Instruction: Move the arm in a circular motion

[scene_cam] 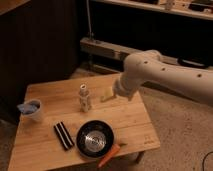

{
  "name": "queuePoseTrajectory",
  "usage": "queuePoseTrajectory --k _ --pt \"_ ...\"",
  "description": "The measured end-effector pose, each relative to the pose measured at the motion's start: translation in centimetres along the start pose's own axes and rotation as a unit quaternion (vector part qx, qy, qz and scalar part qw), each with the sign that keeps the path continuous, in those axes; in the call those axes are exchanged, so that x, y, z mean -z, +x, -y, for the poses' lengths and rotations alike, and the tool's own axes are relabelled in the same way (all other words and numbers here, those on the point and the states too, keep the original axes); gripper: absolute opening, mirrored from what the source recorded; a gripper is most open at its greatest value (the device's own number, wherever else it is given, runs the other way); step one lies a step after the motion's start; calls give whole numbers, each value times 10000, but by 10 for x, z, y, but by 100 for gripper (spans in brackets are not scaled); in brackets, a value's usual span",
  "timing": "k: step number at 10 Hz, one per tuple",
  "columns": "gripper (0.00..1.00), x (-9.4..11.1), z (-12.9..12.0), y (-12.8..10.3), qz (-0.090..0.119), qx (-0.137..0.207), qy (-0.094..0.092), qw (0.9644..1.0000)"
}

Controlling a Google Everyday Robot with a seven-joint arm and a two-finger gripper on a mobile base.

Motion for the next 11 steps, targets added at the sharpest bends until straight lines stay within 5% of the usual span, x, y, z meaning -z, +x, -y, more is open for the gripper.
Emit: queuePoseTrajectory --k 3,6,11 --pt "80 -44 -74 -16 -397 674 -161 9968" --pt "80 -58 -136 -53 -371 1502 -204 9877" --pt "80 -8 -186 -127 159 2558 166 9664"
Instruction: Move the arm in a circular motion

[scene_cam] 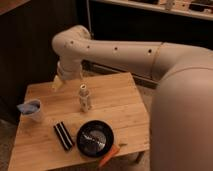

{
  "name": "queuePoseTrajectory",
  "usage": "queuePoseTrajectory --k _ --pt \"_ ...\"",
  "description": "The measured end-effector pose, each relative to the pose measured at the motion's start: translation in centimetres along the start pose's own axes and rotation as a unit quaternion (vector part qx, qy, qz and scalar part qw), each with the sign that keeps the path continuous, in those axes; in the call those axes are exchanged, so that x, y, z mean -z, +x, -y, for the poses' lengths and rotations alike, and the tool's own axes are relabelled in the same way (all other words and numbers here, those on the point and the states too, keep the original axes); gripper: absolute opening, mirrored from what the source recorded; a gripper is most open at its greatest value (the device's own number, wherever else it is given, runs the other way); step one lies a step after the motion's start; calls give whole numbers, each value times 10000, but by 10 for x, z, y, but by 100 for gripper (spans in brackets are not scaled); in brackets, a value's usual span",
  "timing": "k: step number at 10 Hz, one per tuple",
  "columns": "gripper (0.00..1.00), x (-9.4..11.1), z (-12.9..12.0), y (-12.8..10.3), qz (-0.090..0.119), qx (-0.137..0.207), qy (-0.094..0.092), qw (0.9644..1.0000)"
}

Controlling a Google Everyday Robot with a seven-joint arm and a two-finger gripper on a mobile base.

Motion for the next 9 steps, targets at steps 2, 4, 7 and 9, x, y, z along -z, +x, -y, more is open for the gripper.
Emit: queuePoseTrajectory --k 2,4,7,9 --pt "80 1 26 -29 100 -2 86 9999" --pt "80 -2 68 -40 187 -199 104 9996" --pt "80 2 151 -37 337 -859 23 9957" --pt "80 12 206 -11 426 -1377 -25 9896"
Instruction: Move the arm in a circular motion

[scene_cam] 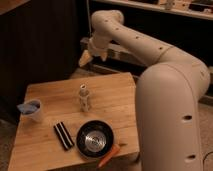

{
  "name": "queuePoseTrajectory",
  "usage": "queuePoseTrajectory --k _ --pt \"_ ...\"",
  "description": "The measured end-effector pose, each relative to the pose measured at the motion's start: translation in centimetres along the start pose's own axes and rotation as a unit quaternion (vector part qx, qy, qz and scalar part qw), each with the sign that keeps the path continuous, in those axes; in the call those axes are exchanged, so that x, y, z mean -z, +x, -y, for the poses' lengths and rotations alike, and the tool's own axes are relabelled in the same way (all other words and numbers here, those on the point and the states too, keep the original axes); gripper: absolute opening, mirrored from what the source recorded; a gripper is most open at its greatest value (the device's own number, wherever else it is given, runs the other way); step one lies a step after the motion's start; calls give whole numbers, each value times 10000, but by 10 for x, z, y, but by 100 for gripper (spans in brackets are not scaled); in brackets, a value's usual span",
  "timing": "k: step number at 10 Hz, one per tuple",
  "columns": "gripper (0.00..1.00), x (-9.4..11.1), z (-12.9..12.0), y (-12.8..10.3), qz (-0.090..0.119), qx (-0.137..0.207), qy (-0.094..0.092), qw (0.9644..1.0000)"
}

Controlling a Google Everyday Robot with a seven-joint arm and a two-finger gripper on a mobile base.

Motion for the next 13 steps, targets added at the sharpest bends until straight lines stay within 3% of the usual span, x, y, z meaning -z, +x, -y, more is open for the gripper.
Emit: queuePoseTrajectory --k 4,7,10,13 --pt "80 29 72 58 61 -792 60 9968" --pt "80 45 96 117 62 -1284 113 9916" --pt "80 42 78 180 -33 -1664 110 9860" --pt "80 23 36 221 -277 -1702 -47 9850"
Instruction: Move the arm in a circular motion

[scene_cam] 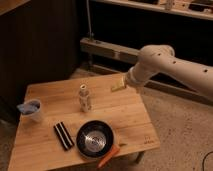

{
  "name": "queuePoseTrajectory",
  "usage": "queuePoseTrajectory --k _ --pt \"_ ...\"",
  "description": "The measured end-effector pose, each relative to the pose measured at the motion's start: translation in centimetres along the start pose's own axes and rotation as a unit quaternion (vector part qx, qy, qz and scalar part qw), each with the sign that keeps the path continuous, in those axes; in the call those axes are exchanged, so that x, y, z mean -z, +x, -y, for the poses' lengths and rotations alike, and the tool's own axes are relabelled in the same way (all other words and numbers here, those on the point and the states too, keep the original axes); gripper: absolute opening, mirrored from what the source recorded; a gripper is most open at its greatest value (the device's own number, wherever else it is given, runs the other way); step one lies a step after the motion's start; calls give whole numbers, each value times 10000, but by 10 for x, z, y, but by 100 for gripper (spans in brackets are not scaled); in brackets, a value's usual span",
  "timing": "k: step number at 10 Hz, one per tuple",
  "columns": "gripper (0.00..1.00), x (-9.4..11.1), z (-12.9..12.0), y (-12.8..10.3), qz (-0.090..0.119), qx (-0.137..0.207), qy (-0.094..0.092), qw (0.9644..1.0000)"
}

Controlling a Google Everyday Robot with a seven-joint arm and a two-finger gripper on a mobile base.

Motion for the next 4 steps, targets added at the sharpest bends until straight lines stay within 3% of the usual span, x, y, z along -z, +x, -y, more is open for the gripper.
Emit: queuePoseTrajectory --k 2,3,4 --pt "80 -10 -26 19 -115 132 -119 9998" --pt "80 -18 -57 25 -229 389 -263 9986" --pt "80 -20 -69 27 -276 503 -329 9978"
